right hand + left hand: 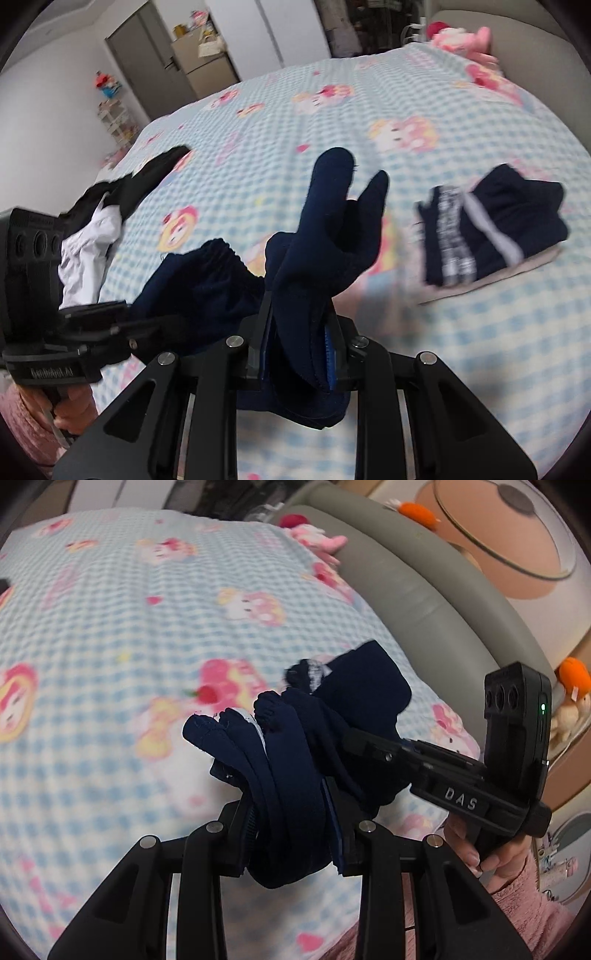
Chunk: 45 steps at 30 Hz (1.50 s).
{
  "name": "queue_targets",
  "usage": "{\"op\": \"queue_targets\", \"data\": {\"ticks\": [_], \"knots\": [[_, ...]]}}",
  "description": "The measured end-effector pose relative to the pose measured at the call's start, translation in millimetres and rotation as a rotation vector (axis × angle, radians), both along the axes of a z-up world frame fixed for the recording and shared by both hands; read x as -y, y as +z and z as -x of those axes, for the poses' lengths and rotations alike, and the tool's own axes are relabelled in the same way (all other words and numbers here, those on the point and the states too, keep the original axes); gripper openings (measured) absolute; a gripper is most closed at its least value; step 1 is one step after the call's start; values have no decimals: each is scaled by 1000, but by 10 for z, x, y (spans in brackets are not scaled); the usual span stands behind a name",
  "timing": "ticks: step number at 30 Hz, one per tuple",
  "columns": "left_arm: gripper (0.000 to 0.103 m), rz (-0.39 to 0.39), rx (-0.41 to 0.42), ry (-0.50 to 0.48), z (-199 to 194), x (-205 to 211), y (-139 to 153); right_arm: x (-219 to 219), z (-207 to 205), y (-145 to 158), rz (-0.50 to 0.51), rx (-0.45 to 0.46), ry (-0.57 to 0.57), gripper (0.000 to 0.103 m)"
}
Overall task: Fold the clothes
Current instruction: 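Carry the folded pants with both grippers toward the folded clothes stack, then lower the pants onto the stack and open both grippers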
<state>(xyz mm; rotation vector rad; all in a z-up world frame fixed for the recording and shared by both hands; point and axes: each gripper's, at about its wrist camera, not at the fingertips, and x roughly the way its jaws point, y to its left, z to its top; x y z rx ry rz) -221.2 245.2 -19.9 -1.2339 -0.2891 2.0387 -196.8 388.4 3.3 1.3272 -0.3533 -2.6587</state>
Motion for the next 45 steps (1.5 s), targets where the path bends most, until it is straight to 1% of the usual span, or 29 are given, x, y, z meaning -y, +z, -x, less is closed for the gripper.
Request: {"op": "queue_targets", "data": {"ticks": [3, 6, 10, 15, 20, 23, 25, 26, 29, 32, 35, 36, 37, 38, 39, 40, 41, 43, 45], "knots": [[33, 5, -7, -21, 92, -289, 47, -323, 16, 99, 29, -17, -44, 22], [33, -9, -1, -31, 189, -542, 86, -618, 67, 155, 50, -24, -80, 22], [33, -29, 11, -34, 323, -853, 117, -878, 141, 204, 60, -27, -108, 22], [33, -44, -1, -43, 492, -1203, 222, -1180, 251, 299, 50, -48, -132, 22], [33, -43, -44, -55, 696, -1528, 384, -1518, 424, 413, 37, -72, -158, 22], [33, -49, -44, -28, 853, -1686, 416, -1735, 575, 445, 34, -73, -172, 22], [33, -64, -30, -2, 946, -1759, 413, -1836, 723, 463, 5, -70, -182, 22], [33, -76, -25, 7, 989, -1791, 390, -1853, 779, 469, -6, -69, -185, 22], [33, -70, -11, 36, 1118, -1882, 241, -1958, 948, 376, -2, -61, -196, 22], [33, -36, 76, 30, 1215, -1962, -130, -2106, 1047, 155, 5, -29, -224, 22], [34, 34, 127, 17, 1176, -1965, -534, -2277, 1040, -105, -12, 9, -287, 22], [38, 40, 150, 12, 1167, -1943, -624, -2315, 1016, -163, -25, 17, -304, 22], [41, 29, 173, 10, 1161, -1898, -694, -2355, 977, -206, -44, 23, -323, 22], [47, 10, 189, 14, 1156, -1839, -729, -2398, 926, -219, -55, 26, -348, 22], [50, -7, 193, 24, 1153, -1774, -731, -2443, 874, -221, -59, 27, -374, 22], [51, -15, 182, 40, 1148, -1711, -705, -2474, 820, -203, -59, 22, -397, 24], [51, -22, 150, 65, 1126, -1644, -647, -2484, 764, -159, -70, 7, -420, 27], [51, -21, 39, 137, 1049, -1512, -476, -2463, 645, -26, -121, -49, -467, 28], [51, -4, -99, 207, 947, -1445, -268, -2320, 555, 156, -183, -133, -464, 28]]}}
